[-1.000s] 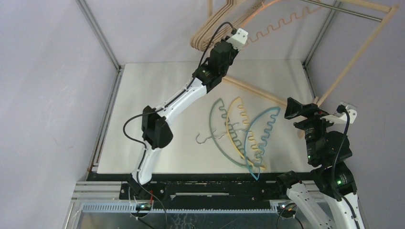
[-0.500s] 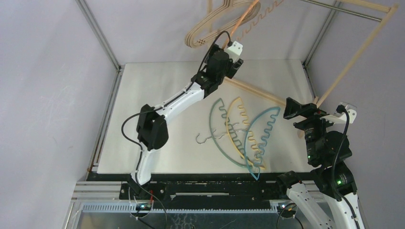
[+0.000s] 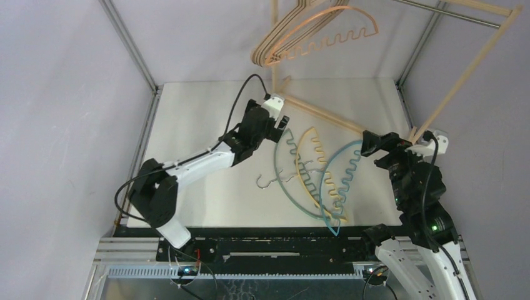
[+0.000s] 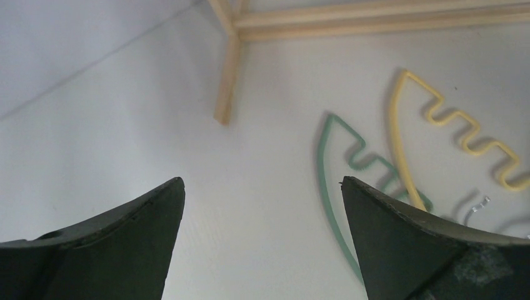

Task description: Organize the hangers

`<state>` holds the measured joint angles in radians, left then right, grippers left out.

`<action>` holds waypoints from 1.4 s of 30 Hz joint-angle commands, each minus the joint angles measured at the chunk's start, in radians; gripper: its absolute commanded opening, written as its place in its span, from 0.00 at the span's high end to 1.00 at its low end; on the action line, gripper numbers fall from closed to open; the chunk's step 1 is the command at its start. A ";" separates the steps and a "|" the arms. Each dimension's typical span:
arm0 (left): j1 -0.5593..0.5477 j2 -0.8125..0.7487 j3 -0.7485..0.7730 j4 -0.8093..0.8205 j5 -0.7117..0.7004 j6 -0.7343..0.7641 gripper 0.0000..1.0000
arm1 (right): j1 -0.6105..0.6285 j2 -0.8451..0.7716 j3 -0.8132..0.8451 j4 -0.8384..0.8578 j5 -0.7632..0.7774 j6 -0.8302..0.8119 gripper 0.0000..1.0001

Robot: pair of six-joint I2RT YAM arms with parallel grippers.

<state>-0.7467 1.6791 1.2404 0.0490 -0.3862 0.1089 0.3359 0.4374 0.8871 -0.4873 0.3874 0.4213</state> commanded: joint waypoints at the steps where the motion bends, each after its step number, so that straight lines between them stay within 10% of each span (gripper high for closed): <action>1: -0.001 -0.132 -0.126 0.090 0.042 -0.126 0.02 | -0.005 0.071 -0.007 -0.024 -0.069 0.020 0.00; 13: -0.070 -0.242 -0.351 0.037 0.075 -0.340 0.11 | 0.022 0.313 -0.133 -0.150 -0.174 0.117 0.15; 19: -0.083 -0.327 -0.455 0.057 0.058 -0.376 0.12 | 0.241 0.357 -0.201 -0.198 -0.039 0.229 0.19; 42: -0.084 -0.396 -0.572 0.104 0.063 -0.401 0.14 | 0.318 0.740 -0.347 0.118 -0.133 0.375 0.45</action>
<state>-0.8291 1.3128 0.6785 0.1040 -0.3275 -0.2733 0.6460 1.1564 0.5236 -0.4236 0.2256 0.7731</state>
